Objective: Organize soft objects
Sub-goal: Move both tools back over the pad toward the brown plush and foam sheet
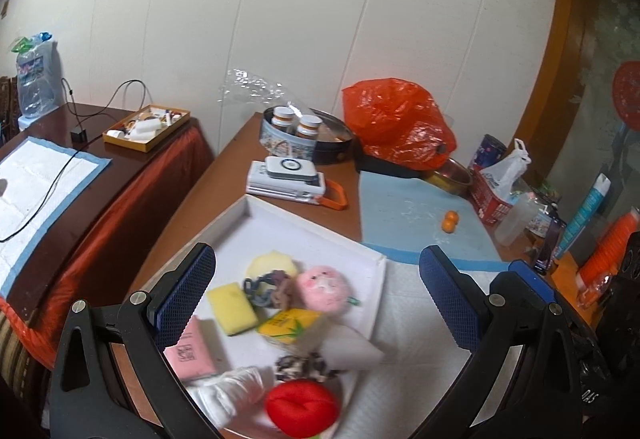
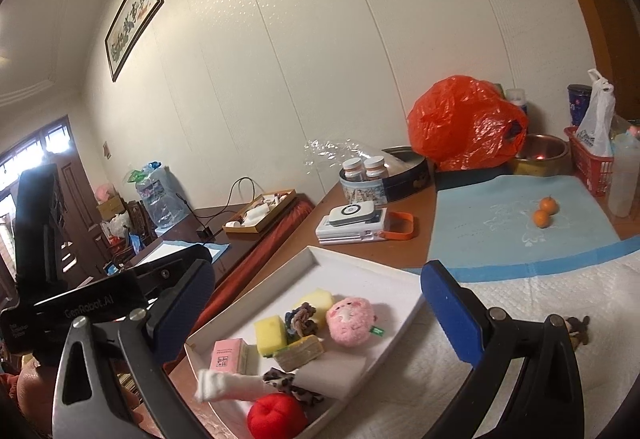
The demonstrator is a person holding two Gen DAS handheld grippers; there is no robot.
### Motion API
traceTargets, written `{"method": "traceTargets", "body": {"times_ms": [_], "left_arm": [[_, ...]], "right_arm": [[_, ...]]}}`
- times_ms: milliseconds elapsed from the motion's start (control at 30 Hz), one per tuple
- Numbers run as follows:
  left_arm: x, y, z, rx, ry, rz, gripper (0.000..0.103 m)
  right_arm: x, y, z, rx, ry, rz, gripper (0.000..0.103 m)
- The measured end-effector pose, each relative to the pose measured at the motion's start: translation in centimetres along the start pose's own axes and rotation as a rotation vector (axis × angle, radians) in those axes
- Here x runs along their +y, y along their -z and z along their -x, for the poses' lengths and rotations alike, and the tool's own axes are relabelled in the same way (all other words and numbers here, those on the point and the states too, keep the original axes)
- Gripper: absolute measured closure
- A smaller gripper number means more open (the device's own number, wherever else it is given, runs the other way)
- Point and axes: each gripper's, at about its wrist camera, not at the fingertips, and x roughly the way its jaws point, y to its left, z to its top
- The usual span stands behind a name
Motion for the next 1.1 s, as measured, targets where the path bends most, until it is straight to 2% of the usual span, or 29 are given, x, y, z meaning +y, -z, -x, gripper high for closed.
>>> {"method": "traceTargets", "body": {"times_ms": [667,1100], "left_arm": [[-10.3,1.4,-2.0,0.030,0.089,-0.068,0.000],[-15.8,2.1,-3.9,0.047,0.115,-0.079,0.000]], "right_arm": [[-7.8,-0.4,5.4,-0.030,0.091,-0.052,0.000],[-12.4,-1.1,8.2,-0.049,0.106,-0.057,0.000]]}}
